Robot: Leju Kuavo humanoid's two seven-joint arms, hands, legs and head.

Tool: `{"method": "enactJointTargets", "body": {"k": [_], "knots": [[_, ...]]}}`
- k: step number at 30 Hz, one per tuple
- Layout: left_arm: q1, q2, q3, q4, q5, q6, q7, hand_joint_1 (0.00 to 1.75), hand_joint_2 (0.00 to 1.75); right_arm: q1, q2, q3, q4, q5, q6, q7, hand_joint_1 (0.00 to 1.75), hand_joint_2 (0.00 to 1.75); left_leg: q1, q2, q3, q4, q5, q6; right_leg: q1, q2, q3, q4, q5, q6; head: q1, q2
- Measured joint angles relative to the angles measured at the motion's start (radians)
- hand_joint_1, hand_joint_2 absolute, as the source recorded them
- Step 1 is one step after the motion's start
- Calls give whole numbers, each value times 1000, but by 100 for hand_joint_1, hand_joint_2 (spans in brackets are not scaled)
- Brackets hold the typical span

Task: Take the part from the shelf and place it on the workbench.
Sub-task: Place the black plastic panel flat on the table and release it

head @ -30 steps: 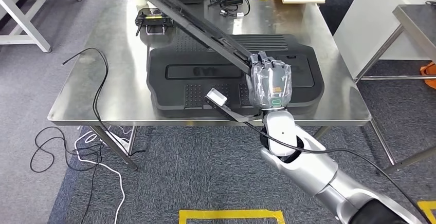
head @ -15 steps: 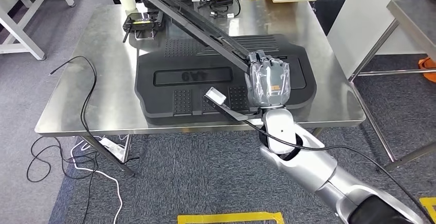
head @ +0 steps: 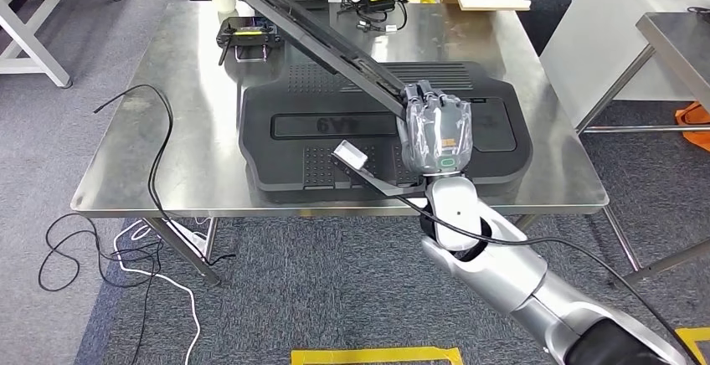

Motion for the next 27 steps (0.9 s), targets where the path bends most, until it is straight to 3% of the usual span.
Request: {"method": "enactJointTargets", "body": {"k": [6, 14, 18, 27], "knots": [[0, 0, 0, 0, 0, -6, -2, 0, 175, 0, 0, 0, 0, 0, -1, 0, 175, 175, 0, 0, 1, 0, 0, 0, 1, 0, 0, -1, 0, 8, 0, 0], [0, 0, 0, 0, 0, -13, -7, 0, 175, -5, 0, 0, 5, -1, -2, -1, 175, 175, 3, 0, 3, -2, 0, 0, 4, 0, 0, 0, 0, 8, 0, 0], [0, 0, 0, 0, 0, -9, -7, 0, 0, -16, 0, 1, 8, 2, -1, -3, 175, 175, 3, 0, 4, -4, 0, -1, 4, 0, 0, 1, 0, 7, 0, 0], [-5, 0, -1, 2, 0, -2, -2, 0, 0, -136, 19, 33, 81, 67, 32, -15, 175, 175, 3, 1, 5, -5, 1, -1, 4, 0, 0, 1, 0, 7, 0, 0]]}}
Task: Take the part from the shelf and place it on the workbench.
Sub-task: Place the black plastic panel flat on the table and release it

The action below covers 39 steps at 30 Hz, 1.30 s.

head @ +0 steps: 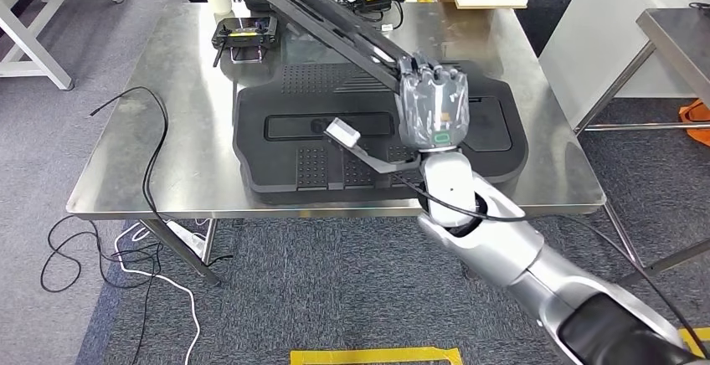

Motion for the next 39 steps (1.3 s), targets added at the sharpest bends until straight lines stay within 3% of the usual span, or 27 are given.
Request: {"method": "enactJointTargets", "body": {"k": [9, 18, 26, 39], "knots": [[-1, -1, 0, 9, 0, 0, 10, 0, 0, -106, 26, 48, 114, 59, 43, 7, 175, 175, 0, 0, 0, 0, 0, 0, 0, 0, 0, 0, 0, 0, 0, 0], [-1, -1, 0, 14, 0, -2, 12, 0, 0, -158, 28, 75, 189, 81, 161, 20, 175, 175, 0, 0, 0, 0, 0, 0, 0, 0, 0, 0, 0, 0, 0, 0], [-1, -1, -1, 14, 0, -12, 19, 0, 0, -190, 5, 82, 255, 42, 267, 25, 175, 175, 0, 1, 1, 0, 0, 0, 0, 0, 0, 0, 0, 0, 0, 0], [-1, -1, -1, 14, 0, -19, 21, 0, 0, -216, -28, 86, 387, -40, 294, 25, 175, 175, 0, 1, 1, 0, 0, 0, 0, 0, 0, 0, 0, 0, 0, 0]]}}
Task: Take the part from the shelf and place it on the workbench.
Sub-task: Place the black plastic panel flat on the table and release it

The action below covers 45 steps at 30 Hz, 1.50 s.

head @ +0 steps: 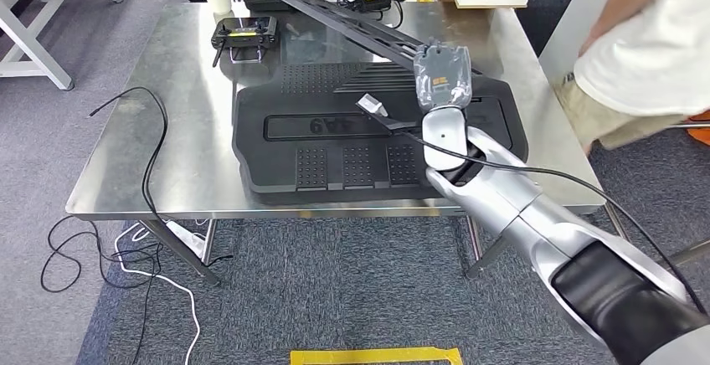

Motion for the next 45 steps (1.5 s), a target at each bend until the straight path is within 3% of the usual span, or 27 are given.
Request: {"method": "enactJointTargets", "body": {"k": [23, 38, 42, 43, 45], "knots": [[0, 0, 0, 0, 0, -1, 3, 0, 0, -12, -10, 12, 139, 7, 38, 0, 175, 175, 0, 0, 0, 0, 0, 0, 0, 0, 0, 0, 0, 0, 0, 0], [6, 0, 1, 0, 0, 10, -8, 0, 0, 67, -23, 24, 222, 4, -31, 0, 171, 175, 0, 1, 2, 0, 0, 0, 0, 1, 1, 0, 0, 0, 0, 0], [10, 0, 1, 0, 0, 11, -8, 0, 0, 86, -26, 23, 228, -60, -69, 0, 3, 175, 0, 1, 3, 0, 0, 0, 0, 1, 2, 0, 0, 0, 0, 0], [11, 0, 2, 0, 0, 11, -9, 0, 0, 91, -25, 23, 229, -80, -81, 0, 0, 175, 0, 0, 3, -1, 0, 0, 0, 1, 3, 0, 0, 0, 0, 0], [12, 0, 2, 0, 0, 11, -10, 0, 0, 102, -24, 23, 230, -122, -110, -2, 0, 87, 0, 0, 4, -1, 0, 0, 0, 0, 3, 0, 0, 0, 0, 0]]}}
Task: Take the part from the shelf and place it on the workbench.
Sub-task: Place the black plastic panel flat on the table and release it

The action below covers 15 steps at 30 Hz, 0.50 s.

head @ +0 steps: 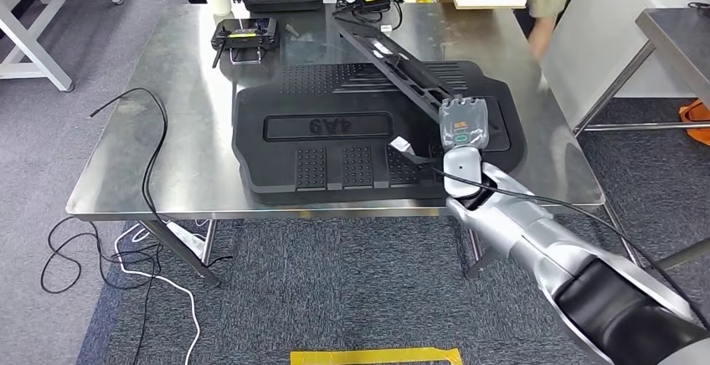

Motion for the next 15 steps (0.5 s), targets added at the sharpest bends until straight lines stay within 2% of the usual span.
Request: {"method": "enactJointTargets", "body": {"k": [2, 15], "knots": [[1, 0, 0, 0, 0, 0, -1, 0, 0, 8, 3, 0, 0, -30, -30, -2, 0, 0, 0, 0, 0, 0, 0, 0, 0, 0, 0, 0, 0, 0, 0, 0], [1, 0, 0, 0, 0, 3, -1, 0, 0, 26, 8, -12, -37, -35, -122, -4, 0, 0, 0, 0, 2, 0, 0, 0, 0, 0, 2, 0, 0, 0, 0, 0]]}}
